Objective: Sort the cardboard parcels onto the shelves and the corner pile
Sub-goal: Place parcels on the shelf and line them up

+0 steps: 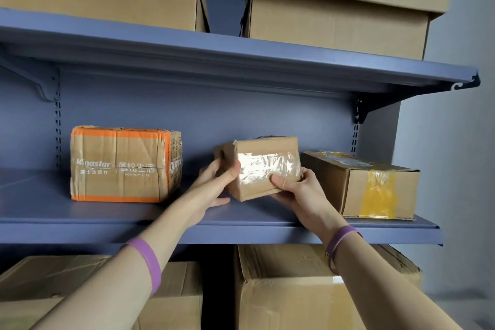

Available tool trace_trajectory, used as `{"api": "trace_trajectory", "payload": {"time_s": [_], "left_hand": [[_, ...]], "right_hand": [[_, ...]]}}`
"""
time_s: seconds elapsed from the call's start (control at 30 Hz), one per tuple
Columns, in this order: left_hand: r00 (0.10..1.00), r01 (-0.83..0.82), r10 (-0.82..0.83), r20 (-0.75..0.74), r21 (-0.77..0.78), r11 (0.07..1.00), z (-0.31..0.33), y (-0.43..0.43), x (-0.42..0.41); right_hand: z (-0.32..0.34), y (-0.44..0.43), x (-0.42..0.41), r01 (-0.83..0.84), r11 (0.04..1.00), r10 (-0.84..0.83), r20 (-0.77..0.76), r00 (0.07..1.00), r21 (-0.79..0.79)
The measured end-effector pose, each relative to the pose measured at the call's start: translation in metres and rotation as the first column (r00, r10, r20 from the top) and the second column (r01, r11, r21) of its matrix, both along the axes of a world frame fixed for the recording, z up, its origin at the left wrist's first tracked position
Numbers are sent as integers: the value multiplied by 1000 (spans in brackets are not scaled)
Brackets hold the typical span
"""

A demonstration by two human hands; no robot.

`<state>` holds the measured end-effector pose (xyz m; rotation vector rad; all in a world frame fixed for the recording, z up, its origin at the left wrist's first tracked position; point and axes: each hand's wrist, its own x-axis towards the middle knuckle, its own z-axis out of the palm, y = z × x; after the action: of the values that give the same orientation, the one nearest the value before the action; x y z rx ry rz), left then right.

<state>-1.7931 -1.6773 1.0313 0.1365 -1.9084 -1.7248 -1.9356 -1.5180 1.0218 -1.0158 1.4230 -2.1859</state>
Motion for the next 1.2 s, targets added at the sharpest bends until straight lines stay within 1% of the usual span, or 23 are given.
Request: {"api": "trace_trajectory", "payload": {"time_s": [0.07, 0.13, 0.23, 0.27, 0.3, 0.4, 0.43, 0.5, 0.53, 0.6, 0.7, 0.73, 0.8, 0.87, 0.93, 1.03, 1.1, 1.2], "left_hand": [[998, 44, -42, -48, 35, 998, 9, 3, -3], [993, 56, -40, -113, 138, 989, 17, 4, -5], [982, 78, -28, -186, 268, 960, 18, -1, -2], [980, 85, -26, -197, 298, 951, 15, -5, -1], [979, 93, -26, -202, 326, 941, 12, -7, 0], [977, 118, -42, -209, 368, 922, 9, -12, 2], [975, 132, -50, -215, 383, 914, 8, -12, 3], [972, 164, -74, -224, 414, 896, 7, -13, 5], [970, 180, -89, -226, 423, 888, 6, -14, 6], [968, 208, -123, -220, 420, 883, 4, -15, 8], [961, 244, -164, -222, 407, 880, 5, -13, 10], [960, 247, -164, -228, 404, 881, 5, -13, 9], [962, 206, -109, -249, 407, 890, 4, -14, 8], [970, 66, 43, -240, 429, 901, 1, -18, 4], [963, -80, 185, -197, 445, 892, -2, -21, -1], [942, -210, 295, -161, 405, 890, -4, -23, -7], [944, -234, 297, -146, 340, 911, -2, -20, -7], [973, -147, 183, -141, 233, 961, -1, -13, -5]], "right_hand": [[1, -5, 5, -6, 1000, 6, -10, 1000, 12], [2, -11, 4, -41, 999, 41, -4, 999, -5], [8, -17, -1, -167, 983, 174, 109, 979, -74], [10, -19, -4, -180, 981, 190, 157, 969, -77], [10, -23, -7, -151, 986, 162, 191, 968, -70], [5, -37, -7, -44, 999, 49, 180, 982, -32], [3, -40, -5, -14, 999, 19, 199, 980, -29], [1, -42, -6, 9, 999, 0, 252, 968, -35], [0, -41, -9, -4, 998, 18, 259, 966, -55], [1, -38, -10, -32, 996, 56, 295, 954, -86], [-2, -36, -13, -159, 978, 196, 312, 930, -138], [-2, -35, -13, -164, 975, 205, 318, 926, -150], [-1, -33, -12, -131, 974, 188, 341, 921, -182], [1, -31, -7, -74, 967, 162, 366, 916, -242], [2, -30, -5, -19, 966, 118, 373, 920, -260], [3, -30, -2, 27, 966, 73, 369, 926, -258], [1, -31, -3, 75, 967, 21, 365, 931, -245], [0, -35, -5, 159, 965, -71, 375, 924, -208]]}}
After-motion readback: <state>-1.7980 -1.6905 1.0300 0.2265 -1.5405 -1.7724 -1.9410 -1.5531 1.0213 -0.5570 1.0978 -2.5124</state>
